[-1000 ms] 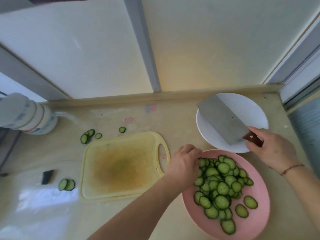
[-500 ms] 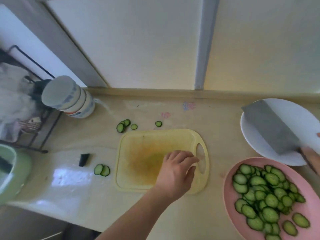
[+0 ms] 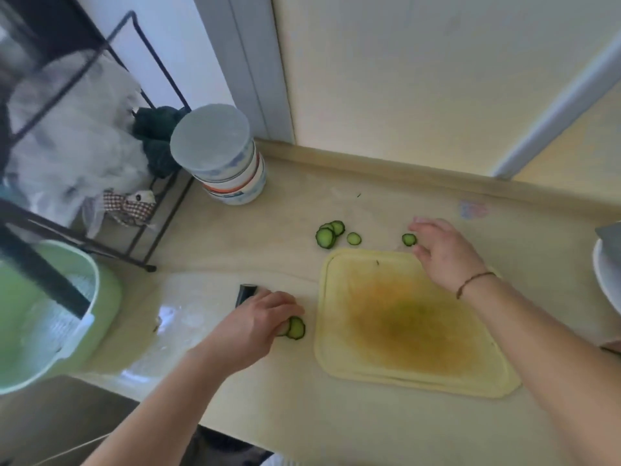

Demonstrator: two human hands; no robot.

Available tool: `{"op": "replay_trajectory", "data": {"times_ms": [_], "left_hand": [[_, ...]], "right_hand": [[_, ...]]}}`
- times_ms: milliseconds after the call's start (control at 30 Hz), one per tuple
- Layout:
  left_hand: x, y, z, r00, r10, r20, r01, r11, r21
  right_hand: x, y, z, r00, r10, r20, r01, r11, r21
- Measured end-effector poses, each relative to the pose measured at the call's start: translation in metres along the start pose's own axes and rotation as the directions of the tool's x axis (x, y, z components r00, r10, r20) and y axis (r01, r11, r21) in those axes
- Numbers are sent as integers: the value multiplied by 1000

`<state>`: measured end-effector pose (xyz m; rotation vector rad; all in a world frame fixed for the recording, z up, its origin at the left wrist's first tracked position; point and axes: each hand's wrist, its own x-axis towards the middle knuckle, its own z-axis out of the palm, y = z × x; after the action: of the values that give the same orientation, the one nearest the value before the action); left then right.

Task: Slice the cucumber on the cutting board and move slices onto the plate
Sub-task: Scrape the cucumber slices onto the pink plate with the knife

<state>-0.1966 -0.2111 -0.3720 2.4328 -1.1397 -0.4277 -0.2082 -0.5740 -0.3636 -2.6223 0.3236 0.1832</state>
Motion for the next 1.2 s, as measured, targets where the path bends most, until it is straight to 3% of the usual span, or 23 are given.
{"op": "replay_trajectory", "data": {"times_ms": [300, 600, 667, 733, 833, 933, 967, 1067, 1200], "left_hand": [[1, -11, 6, 993, 87, 85, -82, 995, -56], [5, -12, 0, 997, -21, 72, 27, 996, -81], [2, -14, -1, 997, -19, 77, 24, 997, -69], [2, -11, -5, 995, -72, 64, 81, 986, -147], [18, 3, -10, 941, -333, -59, 273, 851, -448], [43, 13, -3, 781, -623, -28, 412, 548, -728], [51, 17, -1, 752, -659, -25, 413, 500, -761], [75, 23, 0, 774, -627, -82, 386, 571, -725], [118, 15, -12, 882, -410, -231, 256, 831, -493]], "right_hand": [[19, -18, 13, 993, 108, 36, -105, 990, -93], [44, -83, 14, 976, 64, 207, -94, 986, 139], [48, -86, 19, 968, 43, 249, -60, 996, 61], [50, -88, 24, 978, 29, 205, -19, 999, -49], [47, -88, 27, 986, 22, 164, -7, 996, -91], [39, -87, 30, 984, -9, 180, 22, 997, -71], [37, -88, 30, 983, -20, 184, 33, 997, -66], [36, -90, 30, 978, -36, 207, 51, 996, -67], [38, -92, 29, 973, -31, 229, 51, 995, -84]]}}
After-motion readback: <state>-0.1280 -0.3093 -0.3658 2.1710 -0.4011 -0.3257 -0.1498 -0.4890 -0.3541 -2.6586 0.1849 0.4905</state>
